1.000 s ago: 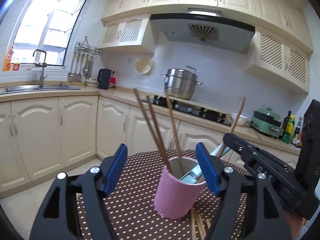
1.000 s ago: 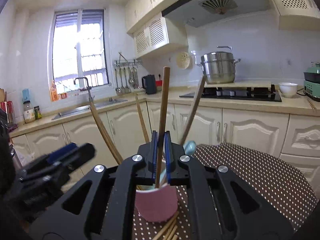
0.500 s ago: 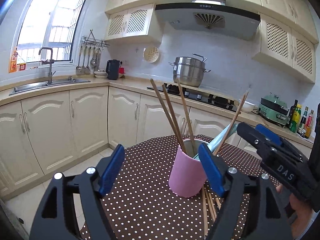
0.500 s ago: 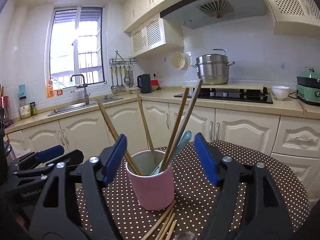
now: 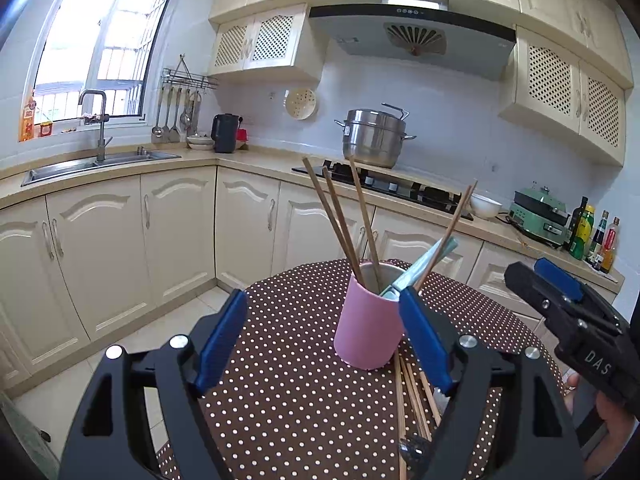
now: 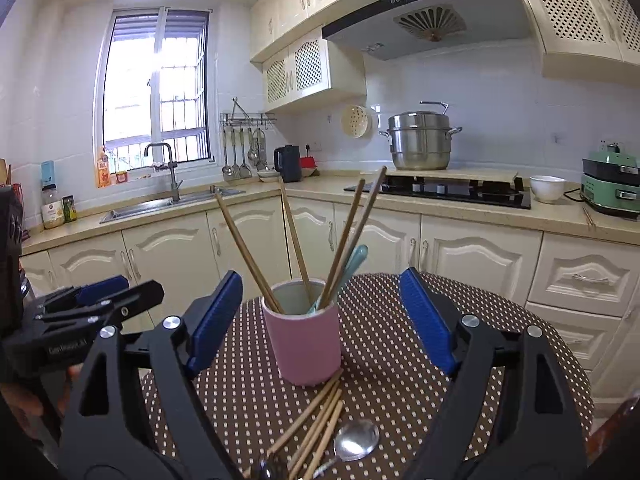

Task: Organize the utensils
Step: 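Withdraw both open grippers from the cup toward the chopstick and spoon pile, then grasp a wooden chopstick from the pile with the left gripper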

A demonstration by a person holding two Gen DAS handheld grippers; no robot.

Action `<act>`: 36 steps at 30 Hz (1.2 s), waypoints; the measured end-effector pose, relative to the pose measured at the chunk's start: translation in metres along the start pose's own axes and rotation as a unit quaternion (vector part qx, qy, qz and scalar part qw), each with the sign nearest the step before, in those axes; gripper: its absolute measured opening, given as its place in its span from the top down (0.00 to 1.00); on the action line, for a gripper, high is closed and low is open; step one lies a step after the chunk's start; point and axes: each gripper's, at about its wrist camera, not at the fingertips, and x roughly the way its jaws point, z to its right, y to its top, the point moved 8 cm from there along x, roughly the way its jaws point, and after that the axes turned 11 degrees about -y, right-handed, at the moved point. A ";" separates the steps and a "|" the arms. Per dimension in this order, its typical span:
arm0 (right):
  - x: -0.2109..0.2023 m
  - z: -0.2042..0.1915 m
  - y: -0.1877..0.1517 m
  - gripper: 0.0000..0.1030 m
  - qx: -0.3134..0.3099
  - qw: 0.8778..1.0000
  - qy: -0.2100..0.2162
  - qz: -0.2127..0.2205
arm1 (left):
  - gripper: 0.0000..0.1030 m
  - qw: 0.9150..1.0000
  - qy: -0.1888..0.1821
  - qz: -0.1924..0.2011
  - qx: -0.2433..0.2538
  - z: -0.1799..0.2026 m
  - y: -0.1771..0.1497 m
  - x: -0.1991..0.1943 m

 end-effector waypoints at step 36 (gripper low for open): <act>-0.022 0.032 -0.107 0.20 -0.006 0.986 0.001 -0.166 | 0.25 0.989 -0.017 -0.150 -0.012 0.027 -0.084 0.009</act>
